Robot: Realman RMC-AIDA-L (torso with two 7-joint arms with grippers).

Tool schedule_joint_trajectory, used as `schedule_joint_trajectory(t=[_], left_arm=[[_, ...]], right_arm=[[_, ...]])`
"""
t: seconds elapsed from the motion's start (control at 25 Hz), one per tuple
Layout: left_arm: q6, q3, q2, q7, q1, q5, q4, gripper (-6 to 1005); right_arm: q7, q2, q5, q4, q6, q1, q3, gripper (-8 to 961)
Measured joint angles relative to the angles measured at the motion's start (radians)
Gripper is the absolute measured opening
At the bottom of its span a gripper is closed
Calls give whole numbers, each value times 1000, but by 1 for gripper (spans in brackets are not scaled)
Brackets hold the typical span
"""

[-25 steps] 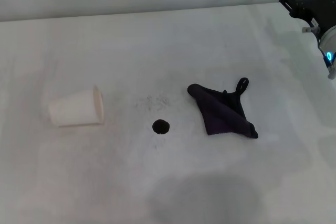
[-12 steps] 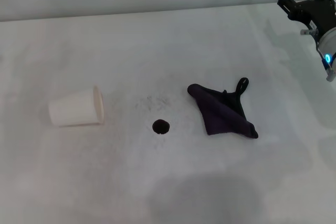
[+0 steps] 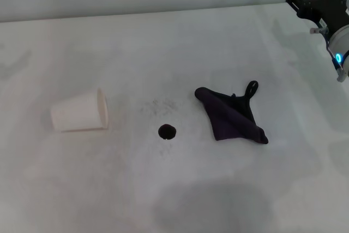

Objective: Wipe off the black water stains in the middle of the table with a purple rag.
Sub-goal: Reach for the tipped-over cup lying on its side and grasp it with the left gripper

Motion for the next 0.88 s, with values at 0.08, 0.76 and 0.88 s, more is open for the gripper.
schedule_joint_trajectory(t=[0.08, 0.76, 0.88], left_arm=[[-73, 0, 21, -52, -22, 101, 70, 891], [-522, 70, 6, -33, -324, 753, 318, 887], [-505, 102, -59, 50, -321, 823, 382, 886]], right_arm=[[0, 0, 0, -1, 0, 1, -2, 869], [10, 0, 0, 2, 1, -2, -2, 869], [11, 0, 0, 4, 1, -9, 1, 869]])
